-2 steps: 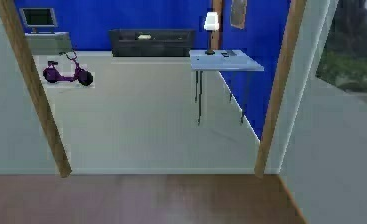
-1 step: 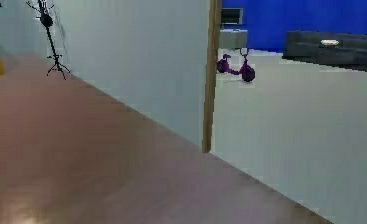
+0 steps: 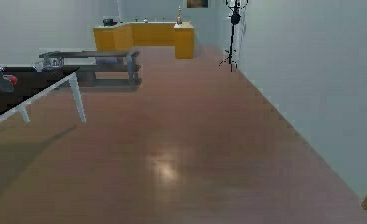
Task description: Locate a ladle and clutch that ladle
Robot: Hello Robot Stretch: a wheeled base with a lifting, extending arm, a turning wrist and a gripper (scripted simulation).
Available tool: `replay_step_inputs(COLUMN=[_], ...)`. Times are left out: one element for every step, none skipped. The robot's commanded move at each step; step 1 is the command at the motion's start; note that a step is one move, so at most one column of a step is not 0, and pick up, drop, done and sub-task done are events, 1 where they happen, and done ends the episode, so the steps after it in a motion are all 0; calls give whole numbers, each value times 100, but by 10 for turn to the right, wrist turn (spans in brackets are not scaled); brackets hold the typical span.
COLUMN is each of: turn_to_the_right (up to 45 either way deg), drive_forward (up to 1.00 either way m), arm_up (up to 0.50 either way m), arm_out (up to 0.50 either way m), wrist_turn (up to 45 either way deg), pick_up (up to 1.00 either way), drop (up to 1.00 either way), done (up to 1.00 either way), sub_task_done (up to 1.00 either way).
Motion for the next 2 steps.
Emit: replay_step_inputs(turn_to_the_right=[0, 0], drive_forward=[20, 100], arm_up=[0, 0], arm_out=[0, 0], wrist_turn=[0, 0], pick_up=[0, 0], drop=[0, 0], done=[0, 0], sub_task_done=[0, 0])
